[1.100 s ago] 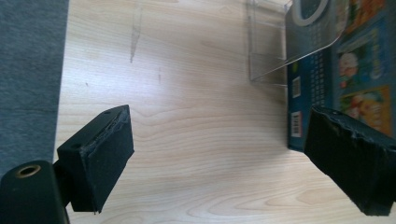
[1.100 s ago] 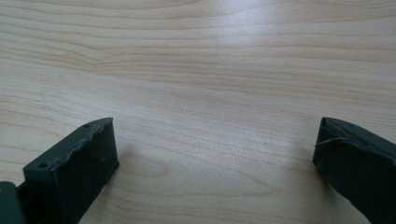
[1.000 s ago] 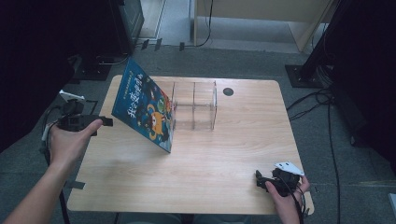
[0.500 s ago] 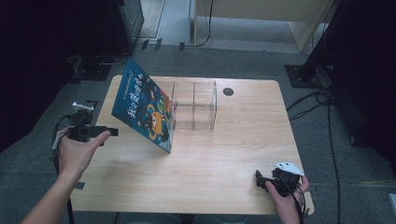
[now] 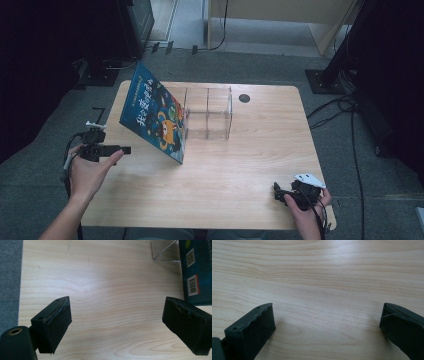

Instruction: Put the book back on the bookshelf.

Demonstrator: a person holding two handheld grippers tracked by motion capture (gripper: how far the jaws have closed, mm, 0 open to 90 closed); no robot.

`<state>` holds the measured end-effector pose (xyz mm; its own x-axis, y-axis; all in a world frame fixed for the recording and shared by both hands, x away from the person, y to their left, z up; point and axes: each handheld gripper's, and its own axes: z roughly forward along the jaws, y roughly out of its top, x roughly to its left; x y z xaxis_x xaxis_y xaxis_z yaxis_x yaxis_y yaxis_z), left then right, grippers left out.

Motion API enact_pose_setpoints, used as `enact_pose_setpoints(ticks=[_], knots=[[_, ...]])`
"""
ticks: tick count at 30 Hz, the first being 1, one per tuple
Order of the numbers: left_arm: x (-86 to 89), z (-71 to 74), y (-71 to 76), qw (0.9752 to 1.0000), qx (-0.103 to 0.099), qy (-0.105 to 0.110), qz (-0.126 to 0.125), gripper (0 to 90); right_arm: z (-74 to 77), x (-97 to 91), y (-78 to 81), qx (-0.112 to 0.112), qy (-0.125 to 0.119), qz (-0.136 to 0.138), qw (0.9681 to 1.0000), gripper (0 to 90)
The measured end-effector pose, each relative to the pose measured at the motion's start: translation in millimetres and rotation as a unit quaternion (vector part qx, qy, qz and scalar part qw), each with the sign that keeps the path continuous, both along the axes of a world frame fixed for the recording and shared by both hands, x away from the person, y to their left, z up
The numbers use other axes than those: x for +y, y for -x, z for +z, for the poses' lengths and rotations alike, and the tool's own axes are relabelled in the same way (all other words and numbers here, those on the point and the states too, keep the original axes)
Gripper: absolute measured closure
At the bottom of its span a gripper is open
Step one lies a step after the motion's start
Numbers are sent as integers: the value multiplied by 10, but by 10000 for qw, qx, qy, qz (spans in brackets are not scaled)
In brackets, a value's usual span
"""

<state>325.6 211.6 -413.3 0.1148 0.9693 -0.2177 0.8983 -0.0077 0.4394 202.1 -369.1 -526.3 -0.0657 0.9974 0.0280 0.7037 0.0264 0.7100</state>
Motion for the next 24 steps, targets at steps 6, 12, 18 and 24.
enact_pose_setpoints(ticks=[6,12,18,24], knots=[[0,-184,66,10000,70,-71,-2,93,0,0,0,0,-1,0,10000,0],[21,-319,138,9999,76,-65,44,93,0,0,0,0,-1,0,10000,0],[36,-358,228,9998,-37,-175,38,93,0,0,0,0,-1,-1,10000,0],[29,-451,301,9997,-14,-222,26,93,0,0,0,0,0,-1,10000,0]])
